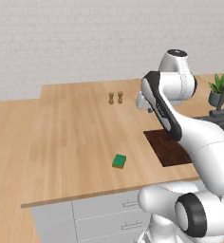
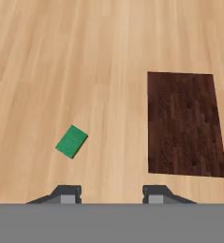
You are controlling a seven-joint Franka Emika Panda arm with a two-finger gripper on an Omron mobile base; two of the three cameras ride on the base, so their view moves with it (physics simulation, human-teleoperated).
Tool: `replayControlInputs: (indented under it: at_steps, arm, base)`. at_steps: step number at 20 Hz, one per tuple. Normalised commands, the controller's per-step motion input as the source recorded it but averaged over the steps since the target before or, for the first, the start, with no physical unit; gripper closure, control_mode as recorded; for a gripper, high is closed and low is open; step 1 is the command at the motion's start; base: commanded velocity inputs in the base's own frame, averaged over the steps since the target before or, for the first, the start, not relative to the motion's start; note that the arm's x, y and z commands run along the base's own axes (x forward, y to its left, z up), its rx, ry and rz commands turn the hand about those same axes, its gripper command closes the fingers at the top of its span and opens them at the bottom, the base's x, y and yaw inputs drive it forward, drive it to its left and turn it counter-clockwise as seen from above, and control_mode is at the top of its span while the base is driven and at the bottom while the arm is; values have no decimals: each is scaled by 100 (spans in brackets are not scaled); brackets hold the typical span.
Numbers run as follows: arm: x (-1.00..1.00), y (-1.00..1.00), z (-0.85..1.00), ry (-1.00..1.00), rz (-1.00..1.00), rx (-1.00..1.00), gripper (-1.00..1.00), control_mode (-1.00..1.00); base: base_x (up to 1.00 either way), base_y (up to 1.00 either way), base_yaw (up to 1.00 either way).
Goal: Pick up the sponge from the counter and clean the cutting board by briefly scrubbing or pressing down on the cutting board. Once finished, release the sponge.
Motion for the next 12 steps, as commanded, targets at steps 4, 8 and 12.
replayControlInputs:
  at_steps: [4, 8, 12]
  arm:
    - [-16, 9, -4, 1, 0, 0, -100, -100]
    - [-23, 43, -41, 15, 0, 8, -100, -100]
    - [-1, 91, -83, 17, -1, 0, -100, -100]
  base:
    - [0, 0, 0]
    - [0, 0, 0]
    - [0, 0, 0]
